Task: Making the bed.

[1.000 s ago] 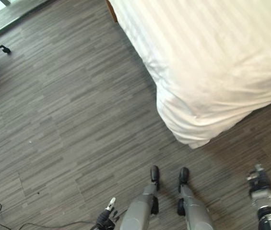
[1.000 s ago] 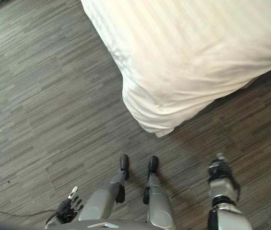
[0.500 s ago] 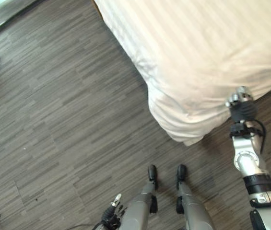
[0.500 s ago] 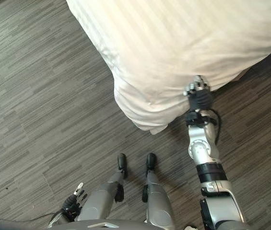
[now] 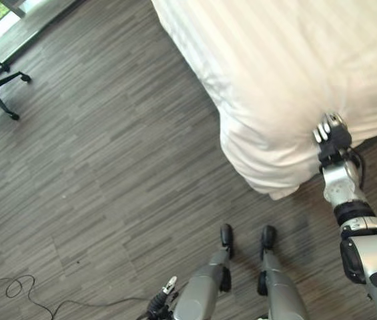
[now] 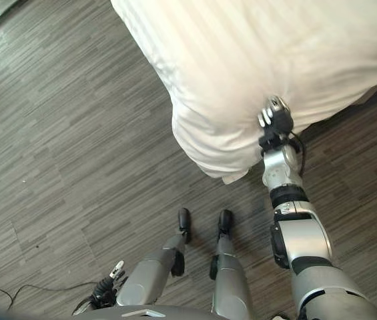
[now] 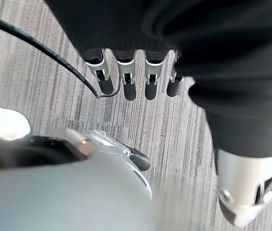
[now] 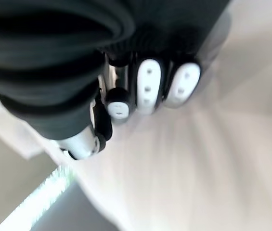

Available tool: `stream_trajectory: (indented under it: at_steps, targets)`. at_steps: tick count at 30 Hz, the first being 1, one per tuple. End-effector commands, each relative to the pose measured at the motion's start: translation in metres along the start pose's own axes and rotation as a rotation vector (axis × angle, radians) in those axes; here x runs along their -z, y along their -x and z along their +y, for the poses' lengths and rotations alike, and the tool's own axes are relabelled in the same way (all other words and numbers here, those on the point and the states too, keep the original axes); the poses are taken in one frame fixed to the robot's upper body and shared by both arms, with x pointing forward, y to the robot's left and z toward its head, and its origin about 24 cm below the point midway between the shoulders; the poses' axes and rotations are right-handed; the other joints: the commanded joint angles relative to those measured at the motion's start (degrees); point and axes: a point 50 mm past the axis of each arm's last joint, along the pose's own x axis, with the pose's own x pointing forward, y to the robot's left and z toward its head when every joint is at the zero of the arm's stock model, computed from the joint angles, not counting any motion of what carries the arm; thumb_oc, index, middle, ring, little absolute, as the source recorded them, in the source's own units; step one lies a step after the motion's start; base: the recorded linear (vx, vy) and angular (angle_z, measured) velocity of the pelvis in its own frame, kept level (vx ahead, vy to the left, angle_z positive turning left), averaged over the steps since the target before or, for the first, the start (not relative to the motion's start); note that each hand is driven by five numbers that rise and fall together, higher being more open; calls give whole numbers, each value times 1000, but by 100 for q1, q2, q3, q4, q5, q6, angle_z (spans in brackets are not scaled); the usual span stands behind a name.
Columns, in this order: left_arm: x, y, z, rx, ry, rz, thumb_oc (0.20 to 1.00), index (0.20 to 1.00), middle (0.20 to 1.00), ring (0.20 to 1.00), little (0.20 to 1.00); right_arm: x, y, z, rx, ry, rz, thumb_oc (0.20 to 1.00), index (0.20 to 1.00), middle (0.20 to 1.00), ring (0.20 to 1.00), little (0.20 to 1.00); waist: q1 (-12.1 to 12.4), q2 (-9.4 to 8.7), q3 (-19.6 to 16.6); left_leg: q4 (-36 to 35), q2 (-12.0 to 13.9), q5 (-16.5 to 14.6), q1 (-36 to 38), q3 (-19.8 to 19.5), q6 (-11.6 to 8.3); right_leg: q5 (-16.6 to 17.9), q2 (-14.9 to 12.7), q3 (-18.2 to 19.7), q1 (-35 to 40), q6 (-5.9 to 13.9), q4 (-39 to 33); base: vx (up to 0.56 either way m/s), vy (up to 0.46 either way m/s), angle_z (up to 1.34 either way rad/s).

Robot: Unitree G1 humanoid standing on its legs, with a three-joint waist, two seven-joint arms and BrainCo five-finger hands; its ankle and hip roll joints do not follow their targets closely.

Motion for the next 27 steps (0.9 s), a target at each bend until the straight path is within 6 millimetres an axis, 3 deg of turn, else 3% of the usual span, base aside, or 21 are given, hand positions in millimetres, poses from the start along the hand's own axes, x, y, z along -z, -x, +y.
stream_trajectory:
  at_steps: [1,4,7,8,9,14,15,18,19,20,22,24,25,26,27]
  targets:
    - [0,-4,-7,7,-6,30,1000,1000,1000,1000,1000,53,28,-31,114,-28,182,200,200,200,200,200,84,-114,-111,25,110,66,88,-301,-399,348,-547,-64,80,683,63,30,7,1]
    - [-1,-7,-13,10,22,17,1000,1000,1000,1000,1000,92,68,-74,260,-61,302,200,200,200,200,200,-35,-83,-75,25,89,44,113,-305,-392,324,-569,-83,116,675,63,25,7,-2]
    - [-1,-8,-15,4,37,11,1000,1000,1000,1000,1000,99,90,-103,367,-46,342,200,200,200,200,200,-116,-39,-39,25,69,40,104,-315,-401,320,-590,-90,105,685,63,0,0,0]
    - [-1,-7,-12,-6,29,11,1000,1000,1000,1000,1000,92,94,-115,416,-23,333,200,200,200,200,200,-157,-7,-16,25,62,36,101,-305,-404,329,-602,-81,84,691,63,0,0,0]
    - [-1,-7,-12,-5,28,11,1000,1000,1000,1000,1000,91,94,-115,416,-22,333,200,200,200,200,200,-154,-3,-16,25,61,36,100,-305,-403,329,-602,-81,83,691,63,-10,33,0]
    - [-10,-6,-7,-14,32,-26,1000,1000,1000,1000,1000,43,93,-147,510,22,201,200,200,200,200,200,-286,-13,-67,25,44,12,131,-278,-407,343,-605,0,77,716,63,0,0,0]
    - [-15,-4,-1,-26,25,-46,1000,1000,1000,1000,1000,18,101,-166,576,59,137,200,200,200,200,200,-377,-51,-134,25,52,-53,240,-287,-407,288,-592,17,184,713,63,0,0,0]
    - [-22,-4,-2,-16,8,-73,1000,1000,1000,1000,1000,0,113,-184,645,103,97,200,200,200,200,200,-456,-95,-211,25,64,-37,304,-296,-400,290,-594,26,259,690,63,3,-22,2]
    - [-26,-5,-2,-12,-35,-82,1000,1000,1000,1000,1000,-13,121,-194,702,139,63,536,536,536,536,536,-505,-115,-239,25,74,-48,389,-316,-400,268,-591,14,355,685,63,11,-57,3]
    - [-30,-5,-5,1,-100,-88,1000,1000,1000,1000,1000,-23,125,-199,724,166,38,1000,1000,1000,1000,1000,-561,-138,-278,25,87,-47,463,-323,-399,261,-583,15,431,672,63,-4,-55,7]
    - [-43,-6,-25,117,-258,-132,1000,1000,1000,1000,1000,-37,127,-196,675,257,-1,1000,1000,1000,1000,1000,-734,-182,-298,25,146,-65,651,-276,-410,242,-542,52,614,637,63,-49,-62,15]
    - [-49,-5,-36,182,-332,-152,1000,1000,1000,1000,1000,-37,130,-194,648,295,-1,1000,1000,1000,1000,1000,-798,-210,-285,25,192,-112,843,-216,-414,165,-507,51,747,636,63,-52,-26,3]
    - [-60,0,-50,275,-483,-193,1000,1000,1000,1000,1000,-24,120,-174,534,359,27,1000,1000,1000,1000,1000,-845,-371,-197,519,177,-255,1057,-194,-391,196,-430,197,878,593,63,-75,-3,-10]
    - [-60,0,-50,274,-484,-193,1000,1000,1000,1000,1000,-22,120,-173,535,359,29,1000,1000,1000,1000,1000,-835,-389,-197,555,174,-258,1033,-182,-389,214,-434,210,867,592,63,-135,49,-37]
    - [-72,6,-64,351,-511,-255,1000,1000,1000,1000,1000,-14,113,-160,462,367,42,1000,1000,1000,1000,1000,-743,-537,-105,1091,95,-505,962,-553,-390,243,-375,464,858,572,102,-127,82,-71]
